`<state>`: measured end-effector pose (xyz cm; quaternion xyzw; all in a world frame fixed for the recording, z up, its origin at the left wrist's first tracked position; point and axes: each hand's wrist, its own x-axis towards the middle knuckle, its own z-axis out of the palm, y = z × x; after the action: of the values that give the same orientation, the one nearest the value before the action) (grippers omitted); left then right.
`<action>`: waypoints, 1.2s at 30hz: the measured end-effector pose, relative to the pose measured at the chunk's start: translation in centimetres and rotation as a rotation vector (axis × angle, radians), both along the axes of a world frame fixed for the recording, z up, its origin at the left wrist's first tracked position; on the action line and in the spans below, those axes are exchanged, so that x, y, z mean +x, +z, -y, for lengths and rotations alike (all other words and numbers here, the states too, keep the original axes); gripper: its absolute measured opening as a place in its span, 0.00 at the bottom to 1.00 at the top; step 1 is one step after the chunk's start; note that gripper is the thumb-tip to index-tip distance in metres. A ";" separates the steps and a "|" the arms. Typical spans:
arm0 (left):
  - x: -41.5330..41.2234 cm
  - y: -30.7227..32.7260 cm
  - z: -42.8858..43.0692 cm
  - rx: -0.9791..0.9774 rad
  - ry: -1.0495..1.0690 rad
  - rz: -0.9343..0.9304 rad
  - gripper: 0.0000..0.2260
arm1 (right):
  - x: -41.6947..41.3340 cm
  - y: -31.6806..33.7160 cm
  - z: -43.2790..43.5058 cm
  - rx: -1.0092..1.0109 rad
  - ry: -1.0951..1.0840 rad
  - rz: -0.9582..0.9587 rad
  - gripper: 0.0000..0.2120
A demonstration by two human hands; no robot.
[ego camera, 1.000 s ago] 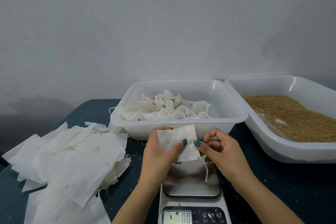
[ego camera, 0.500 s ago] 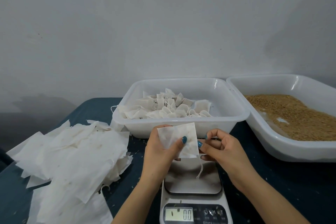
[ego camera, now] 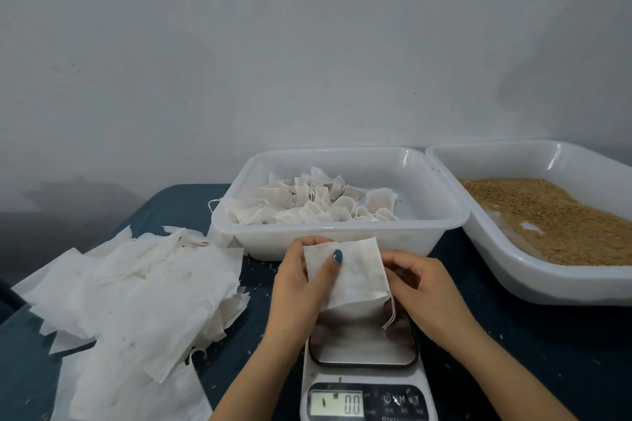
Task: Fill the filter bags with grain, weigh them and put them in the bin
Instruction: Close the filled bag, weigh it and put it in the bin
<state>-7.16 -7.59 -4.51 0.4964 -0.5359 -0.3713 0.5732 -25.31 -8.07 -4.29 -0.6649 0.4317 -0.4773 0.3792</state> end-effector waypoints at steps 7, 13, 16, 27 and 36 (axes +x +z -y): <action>-0.2 0.2 -0.2 0.036 0.017 -0.045 0.05 | 0.1 0.2 -0.6 -0.425 -0.092 -0.269 0.21; -0.2 0.8 -0.7 0.129 -0.052 -0.115 0.06 | 0.3 -0.2 -0.4 -0.796 -0.160 -0.396 0.15; -0.6 0.9 -0.8 0.172 -0.073 -0.120 0.05 | 0.1 -0.5 -0.1 -0.846 -0.157 -0.391 0.12; 0.5 1.5 -1.6 -0.227 -0.232 0.599 0.35 | -0.5 0.5 -0.2 -0.738 -0.062 -0.324 0.06; 1.4 1.7 -1.4 -0.132 -0.263 0.590 0.19 | -0.6 0.6 -0.4 -0.912 -0.052 -0.545 0.10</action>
<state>-5.80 -6.22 -2.82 0.4707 -0.7613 -0.2470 0.3713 -25.88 -7.72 -3.69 -0.8512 0.2796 -0.4358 -0.0865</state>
